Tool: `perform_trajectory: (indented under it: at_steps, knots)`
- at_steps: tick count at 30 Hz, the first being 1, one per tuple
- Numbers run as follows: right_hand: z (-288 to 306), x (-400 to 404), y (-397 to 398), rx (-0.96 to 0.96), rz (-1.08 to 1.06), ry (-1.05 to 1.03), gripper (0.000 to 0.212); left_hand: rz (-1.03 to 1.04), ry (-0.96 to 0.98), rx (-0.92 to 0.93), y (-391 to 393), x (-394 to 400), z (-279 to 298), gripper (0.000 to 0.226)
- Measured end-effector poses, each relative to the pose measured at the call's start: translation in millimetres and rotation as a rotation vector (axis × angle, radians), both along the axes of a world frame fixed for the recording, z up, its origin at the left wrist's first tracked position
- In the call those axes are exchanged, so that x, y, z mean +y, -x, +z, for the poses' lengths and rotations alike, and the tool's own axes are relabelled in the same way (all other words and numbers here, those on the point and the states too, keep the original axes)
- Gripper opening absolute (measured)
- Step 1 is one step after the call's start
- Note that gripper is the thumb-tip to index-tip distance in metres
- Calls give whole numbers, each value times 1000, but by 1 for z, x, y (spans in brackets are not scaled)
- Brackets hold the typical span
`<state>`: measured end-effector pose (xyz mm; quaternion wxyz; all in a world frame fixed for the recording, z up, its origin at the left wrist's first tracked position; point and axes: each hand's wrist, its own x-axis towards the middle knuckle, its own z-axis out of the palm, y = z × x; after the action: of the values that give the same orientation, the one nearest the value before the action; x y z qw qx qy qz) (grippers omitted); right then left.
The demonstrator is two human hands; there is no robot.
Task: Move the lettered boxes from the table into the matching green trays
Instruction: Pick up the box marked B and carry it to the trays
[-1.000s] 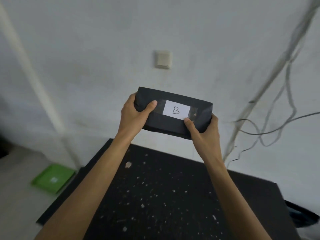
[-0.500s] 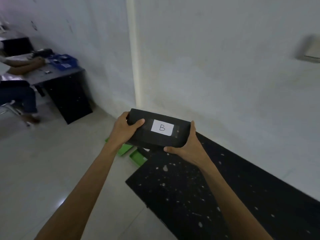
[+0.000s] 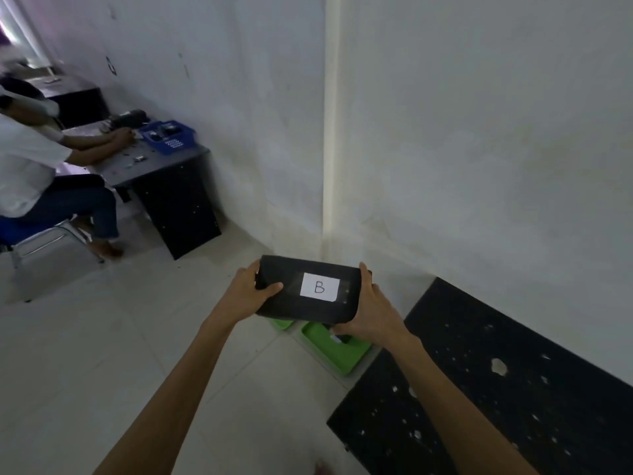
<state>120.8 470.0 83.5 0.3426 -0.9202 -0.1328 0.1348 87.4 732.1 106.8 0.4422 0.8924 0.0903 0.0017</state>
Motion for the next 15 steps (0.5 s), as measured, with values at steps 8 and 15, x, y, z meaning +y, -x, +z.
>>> perform_trajectory:
  at_steps: [8, 15]
  knots:
    - [-43, 92, -121, 18, 14, -36, 129, 194, 15, 72, -115, 77, -64, 72]
    - [-95, 167, -209, -24, 43, 99, 132, 222, 13, 142, -193, 143, -112, 73]
